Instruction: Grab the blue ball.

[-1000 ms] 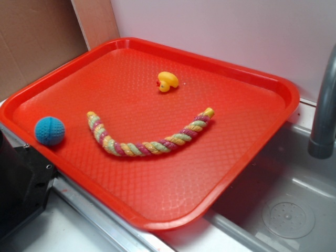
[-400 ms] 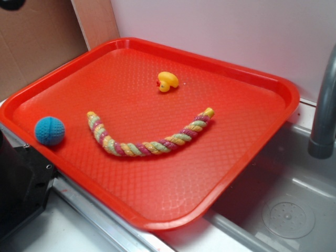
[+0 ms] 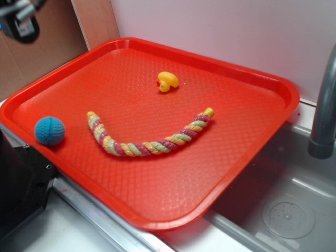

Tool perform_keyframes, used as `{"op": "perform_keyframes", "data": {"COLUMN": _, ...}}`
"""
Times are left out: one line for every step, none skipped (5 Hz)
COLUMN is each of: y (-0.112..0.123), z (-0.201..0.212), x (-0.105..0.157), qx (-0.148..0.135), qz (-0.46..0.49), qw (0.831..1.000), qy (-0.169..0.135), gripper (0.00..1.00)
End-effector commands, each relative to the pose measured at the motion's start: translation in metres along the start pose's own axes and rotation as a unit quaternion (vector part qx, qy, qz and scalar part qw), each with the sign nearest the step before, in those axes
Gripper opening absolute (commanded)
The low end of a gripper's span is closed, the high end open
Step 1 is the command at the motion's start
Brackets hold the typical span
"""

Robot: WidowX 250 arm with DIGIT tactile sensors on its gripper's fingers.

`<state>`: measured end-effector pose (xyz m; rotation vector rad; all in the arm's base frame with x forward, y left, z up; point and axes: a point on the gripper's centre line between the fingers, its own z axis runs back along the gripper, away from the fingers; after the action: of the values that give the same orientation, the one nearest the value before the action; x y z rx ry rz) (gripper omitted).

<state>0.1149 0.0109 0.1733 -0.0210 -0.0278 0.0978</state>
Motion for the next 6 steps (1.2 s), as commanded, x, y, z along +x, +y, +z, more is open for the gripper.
{"op": "perform_keyframes", "data": {"y": 0.011, "z": -0.052, "x": -0.011, "qx": 0.032, "qz": 0.038, "qw": 0.999, "qy": 0.021, "gripper": 1.00}}
{"op": "perform_keyframes", "data": {"y": 0.016, "z": -0.078, "x": -0.011, "qx": 0.054, "qz": 0.059, "qw": 0.996, "qy": 0.025, "gripper": 1.00}}
{"op": "perform_keyframes", "data": {"y": 0.021, "z": -0.103, "x": -0.006, "qx": 0.076, "qz": 0.085, "qw": 0.993, "qy": 0.035, "gripper": 1.00}}
{"op": "perform_keyframes", "data": {"y": 0.031, "z": -0.126, "x": 0.002, "qx": 0.090, "qz": 0.100, "qw": 0.990, "qy": 0.049, "gripper": 1.00}}
{"op": "perform_keyframes", "data": {"y": 0.032, "z": -0.147, "x": 0.009, "qx": 0.101, "qz": 0.096, "qw": 0.988, "qy": 0.068, "gripper": 0.89}}
{"op": "perform_keyframes", "data": {"y": 0.028, "z": -0.148, "x": 0.008, "qx": 0.093, "qz": 0.084, "qw": 0.989, "qy": 0.072, "gripper": 0.00}}
